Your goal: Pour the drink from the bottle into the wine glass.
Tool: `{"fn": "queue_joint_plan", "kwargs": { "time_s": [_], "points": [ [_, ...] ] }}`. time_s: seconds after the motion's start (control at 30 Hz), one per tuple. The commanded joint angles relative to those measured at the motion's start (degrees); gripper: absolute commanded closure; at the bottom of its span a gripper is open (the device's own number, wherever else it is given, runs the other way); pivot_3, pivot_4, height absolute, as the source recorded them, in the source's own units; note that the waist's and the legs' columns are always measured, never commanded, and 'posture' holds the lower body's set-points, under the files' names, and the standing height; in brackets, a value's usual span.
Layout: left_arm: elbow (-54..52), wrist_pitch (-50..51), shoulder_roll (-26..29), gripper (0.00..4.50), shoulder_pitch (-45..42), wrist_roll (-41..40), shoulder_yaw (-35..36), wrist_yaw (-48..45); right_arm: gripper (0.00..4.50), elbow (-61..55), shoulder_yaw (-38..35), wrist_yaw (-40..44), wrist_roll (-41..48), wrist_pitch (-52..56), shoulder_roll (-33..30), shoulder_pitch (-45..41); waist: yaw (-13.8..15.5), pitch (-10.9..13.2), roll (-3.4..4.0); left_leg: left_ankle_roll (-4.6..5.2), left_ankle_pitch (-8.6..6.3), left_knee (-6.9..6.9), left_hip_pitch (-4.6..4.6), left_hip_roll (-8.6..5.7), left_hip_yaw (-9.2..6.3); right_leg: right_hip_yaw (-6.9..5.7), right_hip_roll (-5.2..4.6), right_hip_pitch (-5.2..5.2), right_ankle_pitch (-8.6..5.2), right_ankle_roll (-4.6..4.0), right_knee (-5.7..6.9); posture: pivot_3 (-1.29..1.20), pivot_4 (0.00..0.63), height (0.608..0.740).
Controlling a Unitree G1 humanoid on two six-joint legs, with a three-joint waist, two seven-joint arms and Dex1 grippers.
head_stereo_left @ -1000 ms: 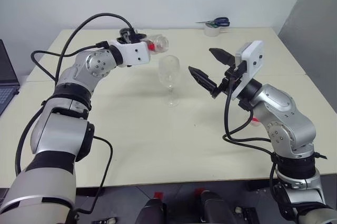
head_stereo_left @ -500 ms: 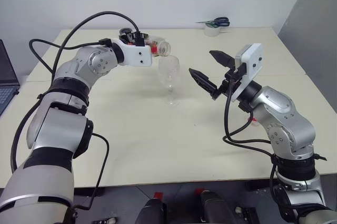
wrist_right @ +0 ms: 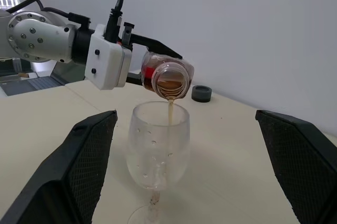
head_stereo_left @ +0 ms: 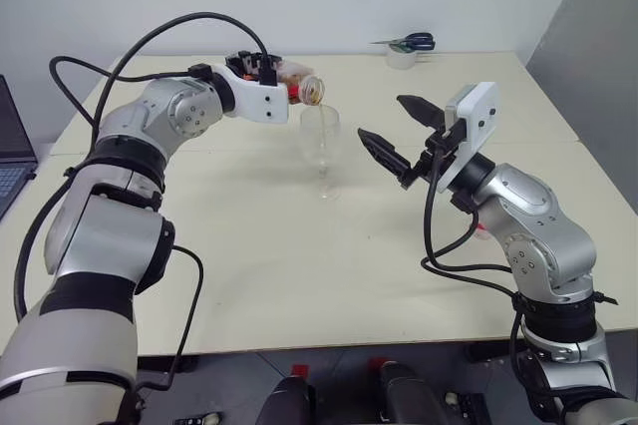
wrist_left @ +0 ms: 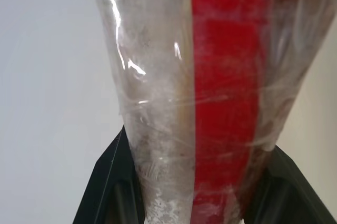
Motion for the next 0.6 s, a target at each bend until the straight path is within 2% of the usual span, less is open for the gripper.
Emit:
{"fn": "queue_joint_plan", "kwargs": {
  "time_s": [0.03,0.6],
  "points": [
    [-0.3,-0.03,1.21,2.76,-3.4,0.13,0.05,1.8,0.0,-2.14,-0.56,-0.06,-0.28,-1.26,0.1,-0.3,0.0,0.0,0.0,0.0,0.0,0.0,0.0,0.0,0.0,0.0,0.0,0.0,0.0,0.0,0.0,0.0,0.15,0.74],
    [1.29,0.08,1.67,2.76,-5.92,2.28,-1.91,3.48,0.0,-2.29,-0.72,-0.74,-0.32,-1.25,0.32,-0.21,0.0,0.0,0.0,0.0,0.0,0.0,-0.01,0.0,0.04,0.03,0.01,-0.03,0.0,0.0,0.03,0.0,0.15,0.74]
  ]
}}
